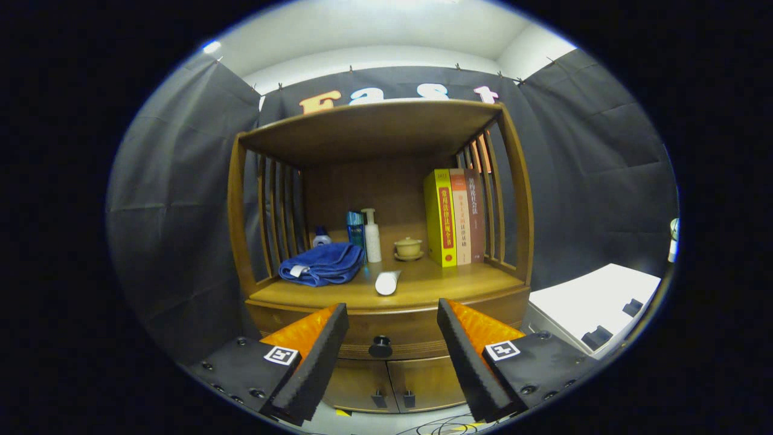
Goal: Pull open the drawer, take out the items inside it, and place them on the countertop above the cabinet.
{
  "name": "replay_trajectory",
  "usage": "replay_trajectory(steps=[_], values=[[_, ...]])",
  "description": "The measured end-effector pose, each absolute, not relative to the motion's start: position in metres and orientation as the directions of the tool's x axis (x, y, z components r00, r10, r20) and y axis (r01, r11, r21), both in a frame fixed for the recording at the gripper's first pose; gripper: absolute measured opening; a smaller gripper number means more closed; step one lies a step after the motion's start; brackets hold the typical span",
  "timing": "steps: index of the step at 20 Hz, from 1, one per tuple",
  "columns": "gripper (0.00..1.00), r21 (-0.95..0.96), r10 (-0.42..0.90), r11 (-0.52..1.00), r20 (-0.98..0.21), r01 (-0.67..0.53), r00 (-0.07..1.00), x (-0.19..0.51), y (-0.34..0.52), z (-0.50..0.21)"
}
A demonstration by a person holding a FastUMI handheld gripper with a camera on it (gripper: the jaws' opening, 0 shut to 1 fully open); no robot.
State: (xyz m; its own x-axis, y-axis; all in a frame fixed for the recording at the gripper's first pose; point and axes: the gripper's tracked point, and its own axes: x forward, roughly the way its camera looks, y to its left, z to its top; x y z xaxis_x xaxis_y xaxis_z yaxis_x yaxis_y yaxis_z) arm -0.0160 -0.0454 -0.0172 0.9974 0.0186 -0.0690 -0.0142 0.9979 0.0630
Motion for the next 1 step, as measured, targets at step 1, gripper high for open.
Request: replay_trajectory(steps=[1], values=[[0.97,0.058,0.010,0.998,-0.066,-0.007,0.998,-0.0185,-0.0525,-0.0151]])
